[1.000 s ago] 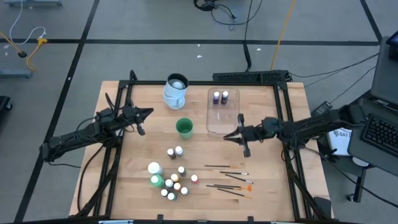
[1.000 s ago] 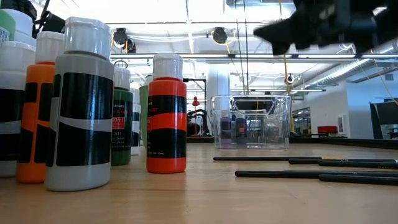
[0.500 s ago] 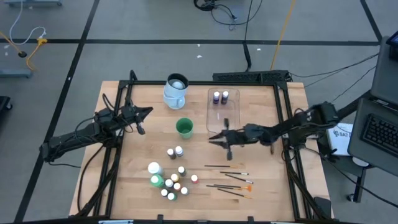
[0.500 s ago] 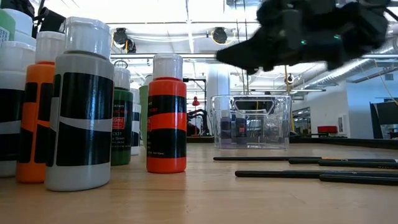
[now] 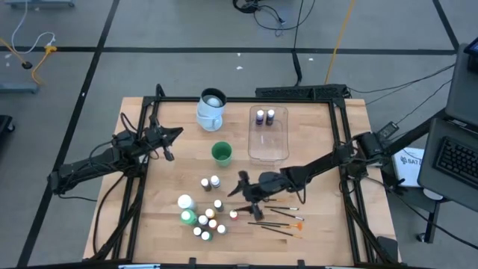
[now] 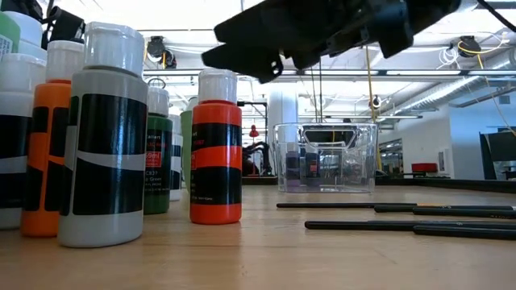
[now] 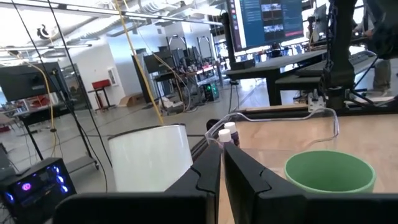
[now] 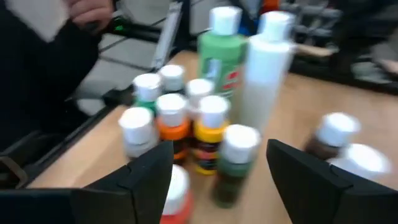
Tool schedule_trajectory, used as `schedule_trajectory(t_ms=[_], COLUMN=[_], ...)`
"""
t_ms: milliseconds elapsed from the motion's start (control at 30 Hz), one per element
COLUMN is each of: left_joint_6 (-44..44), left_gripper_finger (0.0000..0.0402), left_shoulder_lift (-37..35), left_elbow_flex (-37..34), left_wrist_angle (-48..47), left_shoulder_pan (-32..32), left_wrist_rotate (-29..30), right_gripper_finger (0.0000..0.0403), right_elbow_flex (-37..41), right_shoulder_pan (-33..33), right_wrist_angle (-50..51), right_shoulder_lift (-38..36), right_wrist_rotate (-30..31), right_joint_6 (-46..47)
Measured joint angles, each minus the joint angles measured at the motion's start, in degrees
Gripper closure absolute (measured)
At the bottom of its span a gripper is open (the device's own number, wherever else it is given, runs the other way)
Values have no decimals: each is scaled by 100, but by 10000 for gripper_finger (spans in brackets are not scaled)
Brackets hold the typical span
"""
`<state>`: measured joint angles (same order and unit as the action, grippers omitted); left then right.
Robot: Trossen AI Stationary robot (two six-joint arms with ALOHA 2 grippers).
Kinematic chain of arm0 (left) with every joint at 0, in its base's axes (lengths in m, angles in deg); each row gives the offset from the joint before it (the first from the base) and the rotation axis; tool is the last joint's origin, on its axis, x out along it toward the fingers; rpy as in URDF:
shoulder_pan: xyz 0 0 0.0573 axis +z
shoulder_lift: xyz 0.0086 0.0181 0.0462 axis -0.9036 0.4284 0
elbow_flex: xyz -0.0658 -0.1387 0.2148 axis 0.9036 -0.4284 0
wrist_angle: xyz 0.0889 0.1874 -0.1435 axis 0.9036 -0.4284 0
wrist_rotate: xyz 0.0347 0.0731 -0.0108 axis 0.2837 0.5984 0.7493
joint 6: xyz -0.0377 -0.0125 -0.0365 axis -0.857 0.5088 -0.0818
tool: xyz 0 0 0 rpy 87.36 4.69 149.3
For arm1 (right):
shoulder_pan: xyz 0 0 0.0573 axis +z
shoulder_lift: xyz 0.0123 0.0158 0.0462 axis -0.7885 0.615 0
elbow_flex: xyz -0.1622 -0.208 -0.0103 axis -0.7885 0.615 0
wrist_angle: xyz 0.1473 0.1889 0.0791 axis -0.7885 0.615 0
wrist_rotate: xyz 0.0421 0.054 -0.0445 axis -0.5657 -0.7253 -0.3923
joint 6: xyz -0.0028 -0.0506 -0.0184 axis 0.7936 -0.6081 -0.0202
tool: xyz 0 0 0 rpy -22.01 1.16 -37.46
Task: Pick & Place Paint Supplies
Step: Put the right orange paint bottle into the transparent bin
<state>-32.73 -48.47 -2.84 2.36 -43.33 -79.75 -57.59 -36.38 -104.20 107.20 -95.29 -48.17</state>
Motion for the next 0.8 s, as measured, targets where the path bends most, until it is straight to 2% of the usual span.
schedule_trajectory(t_ms=[167, 433, 800], left_joint_6=[0, -37, -52], left_gripper_finger=[376, 376, 376], left_shoulder_lift=[0, 0, 0], left_elbow_flex=[0, 0, 0], left_wrist_angle=[-15, -52, -66], left_shoulder_pan=[0, 0, 0], left_wrist_rotate=[-2, -4, -4], right_gripper_finger=[147, 147, 155], right_elbow_flex=[-143, -143, -161], right_shoulder_pan=[70, 132, 130], right_wrist_angle=[-24, 49, -26], right_shoulder_lift=[-1, 204, 666], right_wrist_rotate=[-425, -392, -399], right_joint_6=[184, 508, 399])
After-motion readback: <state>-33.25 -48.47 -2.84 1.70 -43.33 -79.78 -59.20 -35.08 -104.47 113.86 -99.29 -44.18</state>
